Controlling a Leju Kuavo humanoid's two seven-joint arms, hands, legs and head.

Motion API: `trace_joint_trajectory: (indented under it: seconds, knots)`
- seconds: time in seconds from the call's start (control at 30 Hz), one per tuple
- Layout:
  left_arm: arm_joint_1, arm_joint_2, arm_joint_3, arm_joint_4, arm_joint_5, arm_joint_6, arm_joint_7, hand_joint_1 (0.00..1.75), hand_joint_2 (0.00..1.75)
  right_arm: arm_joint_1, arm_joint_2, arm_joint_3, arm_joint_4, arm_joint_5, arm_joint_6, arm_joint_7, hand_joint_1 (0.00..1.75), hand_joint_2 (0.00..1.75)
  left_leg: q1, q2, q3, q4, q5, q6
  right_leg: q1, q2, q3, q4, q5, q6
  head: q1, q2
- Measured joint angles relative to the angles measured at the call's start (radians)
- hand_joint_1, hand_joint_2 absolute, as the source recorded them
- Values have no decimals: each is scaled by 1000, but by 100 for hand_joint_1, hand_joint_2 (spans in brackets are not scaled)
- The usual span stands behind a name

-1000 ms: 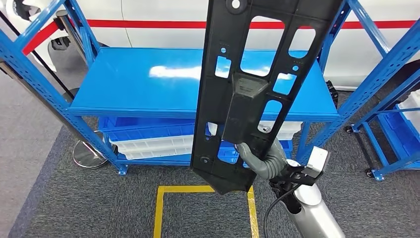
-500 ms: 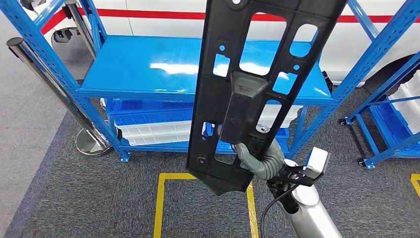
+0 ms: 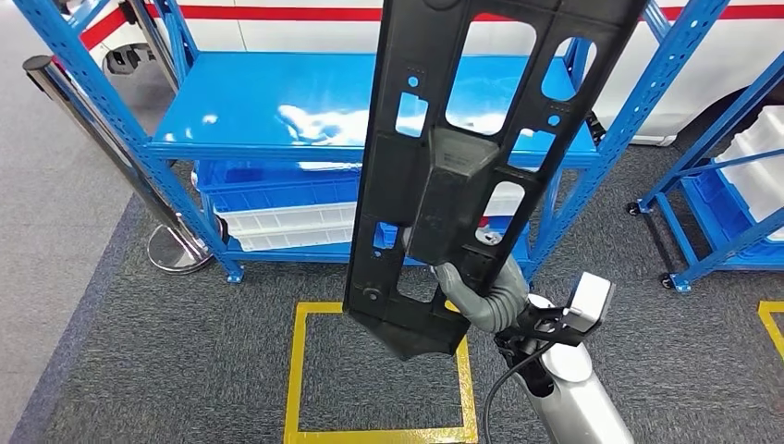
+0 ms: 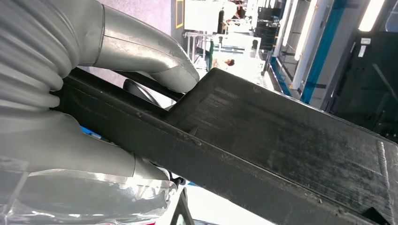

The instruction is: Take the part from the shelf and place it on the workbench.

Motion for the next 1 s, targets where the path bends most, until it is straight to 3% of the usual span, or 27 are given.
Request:
trace_joint_trajectory:
  seconds: [0.07,0.13,0.17,0.23,0.3,0.33,0.37,0.4,0.47,0.53,0.57,0.63,0.7,0.73,0.8,0.83,0.87,0.9,0.93,1.0]
  knots:
    - [1,0,0,0,0,-1,1,0,175,0,1,0,-4,0,0,0,175,175,-3,-2,52,-95,-21,7,2,-1,-11,0,17,11,0,0]
    - [3,-1,0,0,0,-2,-1,0,175,1,3,-1,-6,0,2,0,175,175,-3,-2,52,-113,-16,16,2,-1,-17,-3,30,21,0,0]
    - [4,-1,0,0,0,-1,-4,0,175,2,4,-2,-6,1,5,-1,175,175,-1,-1,46,-116,-9,24,2,0,-23,3,21,25,0,0]
    - [5,-2,-1,0,-4,3,-11,0,175,3,6,-3,-7,2,10,-4,175,175,4,3,33,-122,6,40,1,5,-49,68,-44,33,0,0]
    - [6,-2,-3,0,-10,9,-10,0,175,4,10,-4,-7,10,9,-7,175,175,2,1,15,-120,19,46,0,7,-89,198,-128,39,0,0]
    - [7,-2,-4,0,-12,11,-9,0,175,4,12,-4,-7,20,5,-8,175,175,1,-1,7,-119,25,46,-1,7,-103,255,-145,41,0,0]
    - [9,-2,-5,0,-12,12,-8,0,175,4,15,-4,-6,33,-1,-8,175,175,1,-4,-1,-116,30,45,-1,7,-103,283,-140,41,0,0]
    - [10,-2,-5,0,-13,13,-7,0,175,4,18,-4,-6,46,-8,-7,175,175,0,-9,-9,-113,34,43,-2,8,-85,274,-118,40,0,0]
    - [11,-3,-6,0,-14,13,-7,0,175,4,22,-4,-7,68,-15,-6,175,175,-1,-22,-20,-106,38,40,-2,28,0,156,-70,30,0,0]
    - [9,-6,-7,0,-14,13,-7,0,175,4,26,-3,-9,82,-21,-7,175,175,-1,-38,-28,-100,44,33,-2,57,79,31,-63,19,0,0]
    - [9,-8,-8,0,-15,13,-7,0,175,5,27,-3,-11,86,-25,-8,175,175,1,-46,-32,-100,48,28,-1,64,97,1,-70,15,0,0]
    - [10,-9,-8,0,-17,13,-6,0,175,6,29,-3,-14,91,-29,-8,175,175,3,-62,-38,-101,55,15,-1,51,105,-18,-71,12,1,0]
    - [11,-9,-9,0,-18,14,-4,0,175,6,33,-3,-17,95,-31,-8,175,175,1,-52,-52,-78,34,4,-6,28,109,-35,-65,3,0,0]
    - [10,-9,-9,0,-19,14,-4,0,175,6,35,-3,-18,97,-31,-8,175,175,0,-39,-70,-37,7,-1,-9,17,110,-42,-61,-1,0,0]
    - [8,-9,-11,0,-19,14,-3,0,175,10,38,-3,-18,99,-32,-8,175,175,4,-17,-123,95,-63,-11,-8,-5,105,-40,-59,-6,0,0]
    - [6,-9,-12,0,-19,14,-3,0,175,12,39,-3,-18,100,-32,-8,175,175,7,-13,-147,157,-85,-16,-7,-17,102,-37,-59,-6,0,0]
    - [6,-9,-13,0,-20,14,-3,0,175,14,39,-3,-18,102,-34,-8,175,175,10,-10,-156,189,-89,-20,-7,-28,100,-34,-59,-6,0,0]
    - [5,-9,-14,0,-20,14,-2,0,175,16,40,-3,-18,103,-35,-8,175,175,13,-6,-147,182,-73,-24,-8,-38,97,-29,-60,-5,0,0]
    - [6,-9,-15,0,-21,14,-1,0,175,17,41,-3,-18,105,-38,-8,175,175,16,1,-119,134,-41,-28,-9,-47,95,-24,-62,-3,0,0]
    - [10,-9,-17,0,-22,14,1,0,175,19,43,-3,-22,107,-45,-8,175,175,15,39,-45,-3,11,-29,-8,-61,91,-11,-68,5,0,0]
